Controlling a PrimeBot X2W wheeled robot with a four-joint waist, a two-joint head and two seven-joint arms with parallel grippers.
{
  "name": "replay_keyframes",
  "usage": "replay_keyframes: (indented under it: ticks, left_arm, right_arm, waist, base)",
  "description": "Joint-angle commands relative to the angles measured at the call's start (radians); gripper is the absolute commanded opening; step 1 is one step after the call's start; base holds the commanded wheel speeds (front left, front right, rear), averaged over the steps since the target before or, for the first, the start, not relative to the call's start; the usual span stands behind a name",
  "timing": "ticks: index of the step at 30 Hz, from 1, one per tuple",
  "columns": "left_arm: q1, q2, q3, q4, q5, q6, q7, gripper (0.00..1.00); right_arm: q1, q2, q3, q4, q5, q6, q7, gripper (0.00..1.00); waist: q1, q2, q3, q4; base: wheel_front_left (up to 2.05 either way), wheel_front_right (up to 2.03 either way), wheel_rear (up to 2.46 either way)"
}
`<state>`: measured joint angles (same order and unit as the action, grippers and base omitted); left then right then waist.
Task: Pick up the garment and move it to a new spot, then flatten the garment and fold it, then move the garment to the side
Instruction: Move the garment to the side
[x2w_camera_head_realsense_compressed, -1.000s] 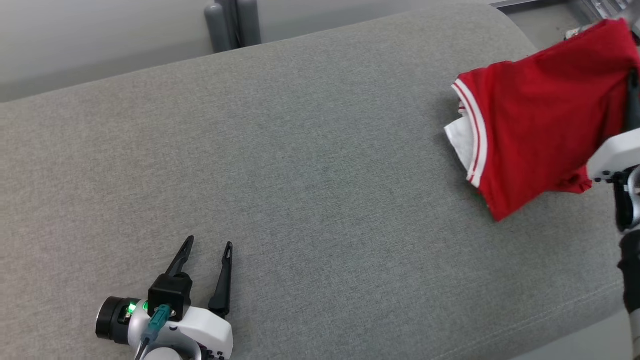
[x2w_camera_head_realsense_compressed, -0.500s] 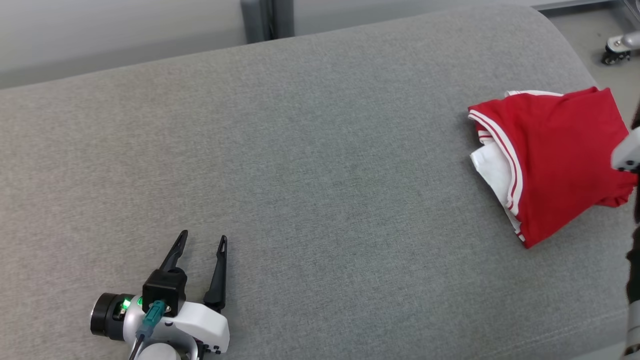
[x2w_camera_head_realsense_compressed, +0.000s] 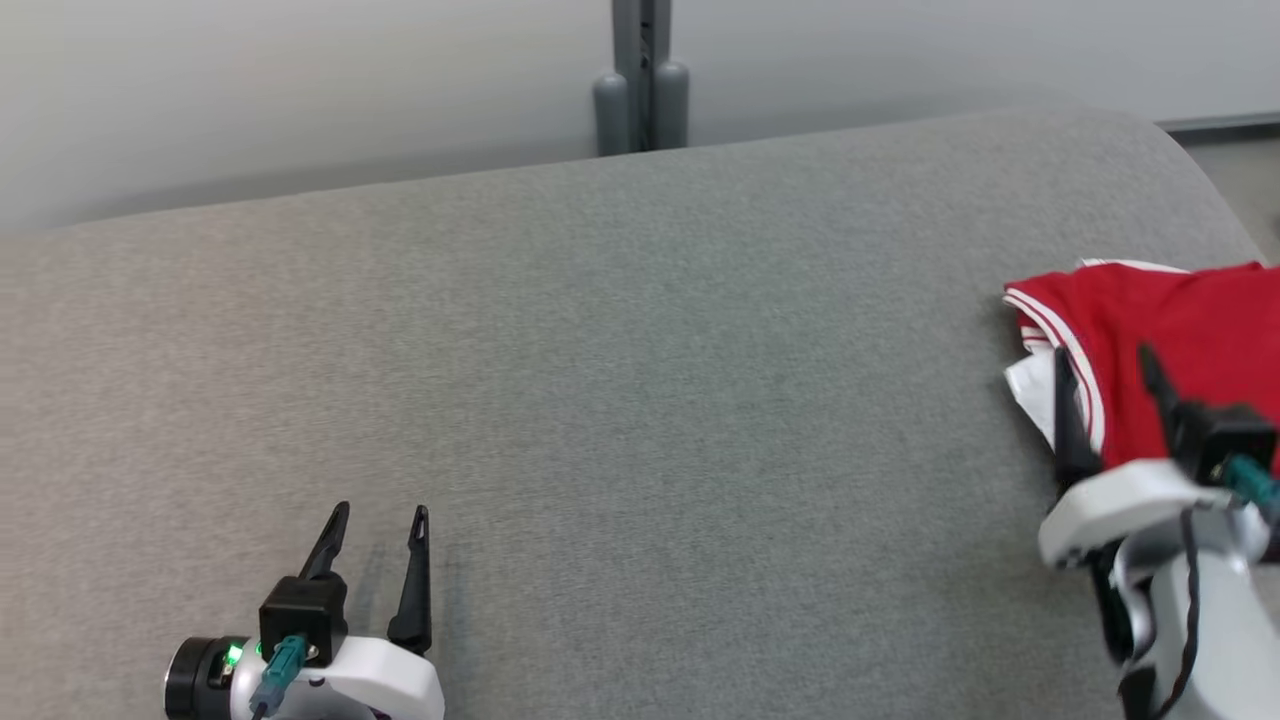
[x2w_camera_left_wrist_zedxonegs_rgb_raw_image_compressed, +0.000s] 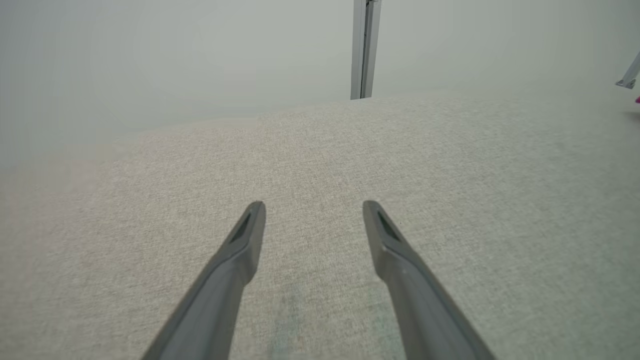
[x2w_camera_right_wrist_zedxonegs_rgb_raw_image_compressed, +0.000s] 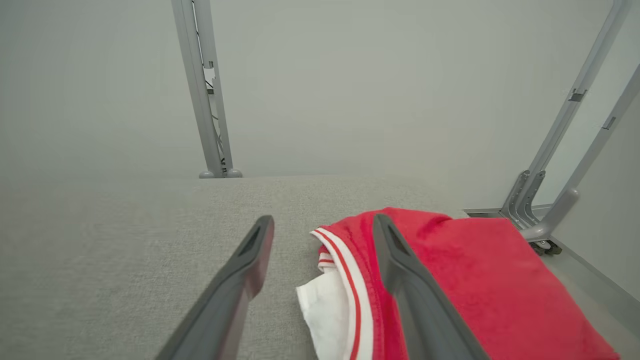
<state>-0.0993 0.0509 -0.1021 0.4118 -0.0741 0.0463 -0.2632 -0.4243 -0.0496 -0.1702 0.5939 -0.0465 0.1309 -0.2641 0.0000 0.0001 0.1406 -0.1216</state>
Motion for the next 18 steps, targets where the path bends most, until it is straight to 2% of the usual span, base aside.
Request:
replay_keyframes:
  ticks: [1,3,9,18]
  left_arm:
    - [0.009,0.005,0.008,-0.002,-0.006,0.008,-0.001,1.00]
    - [0.018,0.003,0.016,-0.002,-0.009,0.008,-0.001,1.00]
    - [0.052,0.002,0.028,0.006,-0.011,0.005,-0.001,1.00]
    - [0.093,0.002,0.015,0.028,-0.035,0.019,-0.001,1.00]
  right_arm:
    - [0.021,-0.005,0.014,-0.010,0.014,0.000,0.001,1.00]
    - [0.066,-0.004,0.058,-0.021,0.052,0.000,0.000,1.00]
    - [0.171,-0.006,0.106,-0.050,0.134,0.000,0.001,1.00]
    - [0.262,-0.006,0.150,-0.069,0.179,0.000,0.001,1.00]
  waist:
    - [0.0000,-0.0001,-0.021,0.024]
    - [0.0000,-0.0001,-0.032,0.038]
    - [0.0000,-0.0001,-0.073,0.072]
    - [0.0000,-0.0001,-0.133,0.111]
  base:
    - [0.00,0.00,0.00]
    - [0.00,0.00,0.00]
    - [0.00,0.00,0.00]
    - [0.00,0.00,0.00]
